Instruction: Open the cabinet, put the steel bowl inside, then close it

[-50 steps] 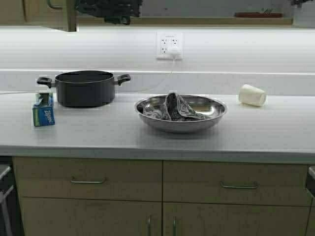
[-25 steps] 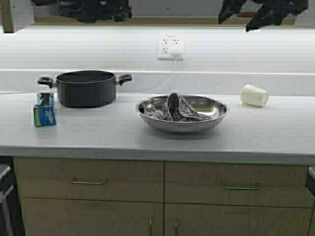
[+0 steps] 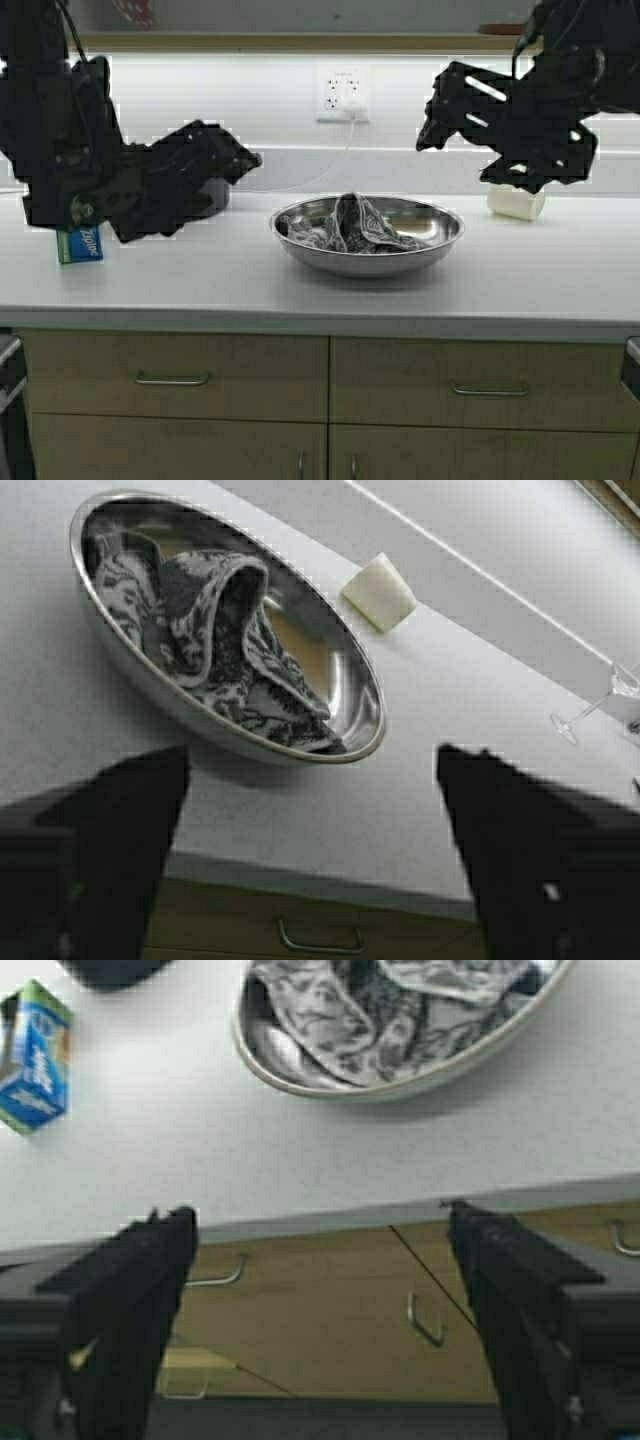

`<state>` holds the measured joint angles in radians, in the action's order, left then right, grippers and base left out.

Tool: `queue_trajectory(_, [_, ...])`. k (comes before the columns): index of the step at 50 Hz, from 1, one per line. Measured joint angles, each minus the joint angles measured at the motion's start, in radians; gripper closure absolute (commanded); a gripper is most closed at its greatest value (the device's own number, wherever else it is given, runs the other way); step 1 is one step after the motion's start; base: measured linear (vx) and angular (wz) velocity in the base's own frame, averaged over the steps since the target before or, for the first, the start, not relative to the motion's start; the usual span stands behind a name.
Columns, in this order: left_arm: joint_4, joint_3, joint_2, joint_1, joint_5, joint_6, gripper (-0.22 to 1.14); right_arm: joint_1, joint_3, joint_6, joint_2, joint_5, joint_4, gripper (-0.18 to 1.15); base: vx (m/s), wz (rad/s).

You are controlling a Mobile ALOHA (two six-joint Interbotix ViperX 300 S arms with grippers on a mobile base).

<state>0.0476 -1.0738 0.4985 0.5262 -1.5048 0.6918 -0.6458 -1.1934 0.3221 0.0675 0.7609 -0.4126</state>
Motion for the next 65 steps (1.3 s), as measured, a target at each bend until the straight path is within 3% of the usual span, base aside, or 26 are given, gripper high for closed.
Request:
queue_trajectory(13, [-0.008, 0.087, 0.245, -0.078, -0.172, 0.176, -0.11, 0.247, 0.130, 0.367, -0.367, 0.175, 0.419, -0.06, 0.13, -0.02])
queue_trajectory(18, [-0.026, 0.124, 0.272, -0.089, -0.178, 0.189, -0.11, 0.288, 0.167, 0.422, -0.456, 0.255, 0.489, -0.06, 0.16, -0.02])
queue_trajectory(25, [-0.054, 0.164, 0.278, -0.089, -0.179, 0.190, -0.11, 0.319, 0.166, 0.428, -0.502, 0.345, 0.471, -0.06, 0.15, -0.05])
queue_trajectory(47, [-0.058, 0.189, 0.313, -0.089, -0.178, 0.195, -0.11, 0.336, 0.195, 0.431, -0.601, 0.359, 0.454, -0.06, 0.12, 0.00])
queue_trajectory(65, [-0.081, 0.216, 0.373, -0.094, -0.173, 0.221, -0.11, 0.337, 0.137, 0.411, -0.669, 0.422, 0.374, -0.06, 0.15, 0.05])
